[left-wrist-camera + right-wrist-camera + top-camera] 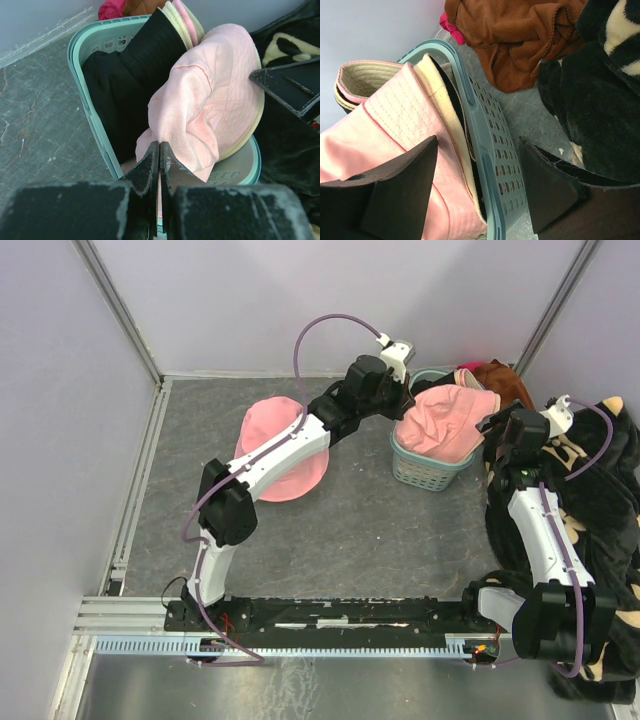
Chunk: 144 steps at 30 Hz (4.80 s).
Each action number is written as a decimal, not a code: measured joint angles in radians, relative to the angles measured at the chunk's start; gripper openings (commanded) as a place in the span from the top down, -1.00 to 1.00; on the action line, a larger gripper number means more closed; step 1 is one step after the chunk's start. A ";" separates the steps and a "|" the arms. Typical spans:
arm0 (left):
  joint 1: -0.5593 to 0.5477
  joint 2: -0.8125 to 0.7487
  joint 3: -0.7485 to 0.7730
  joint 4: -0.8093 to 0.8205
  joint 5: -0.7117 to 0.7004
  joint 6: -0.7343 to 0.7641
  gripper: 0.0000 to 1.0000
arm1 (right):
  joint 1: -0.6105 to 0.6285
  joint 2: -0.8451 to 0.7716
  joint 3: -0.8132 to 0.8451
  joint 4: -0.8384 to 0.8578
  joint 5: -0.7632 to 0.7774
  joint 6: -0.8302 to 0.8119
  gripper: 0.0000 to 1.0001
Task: Stack the hats
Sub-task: Pick up the hat from the bin, then stack the hat on the hat.
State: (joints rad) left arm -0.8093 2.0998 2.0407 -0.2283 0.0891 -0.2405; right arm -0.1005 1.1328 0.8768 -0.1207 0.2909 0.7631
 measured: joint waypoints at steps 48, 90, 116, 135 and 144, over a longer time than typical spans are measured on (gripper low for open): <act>-0.005 -0.029 0.022 -0.040 -0.063 0.008 0.95 | -0.092 -0.106 -0.201 0.233 -0.211 0.277 0.57; -0.009 -0.068 0.149 -0.116 -0.062 0.007 0.95 | -0.107 -0.044 -0.187 0.264 -0.293 0.295 0.98; 0.040 -0.225 0.209 -0.096 -0.125 0.006 0.95 | -0.114 0.007 -0.162 0.292 -0.314 0.291 0.75; 0.040 -0.201 0.240 -0.091 0.014 -0.109 0.95 | -0.076 0.012 -0.155 0.517 -0.633 0.412 -0.15; 0.040 -0.112 0.240 -0.051 0.106 -0.208 0.95 | -0.067 0.016 -0.223 0.641 -0.696 0.491 -0.15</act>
State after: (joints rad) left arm -0.7689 1.9877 2.2807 -0.2794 0.1947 -0.4488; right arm -0.1673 1.1492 0.6537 0.5201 -0.4053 1.2537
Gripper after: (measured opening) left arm 0.043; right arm 0.572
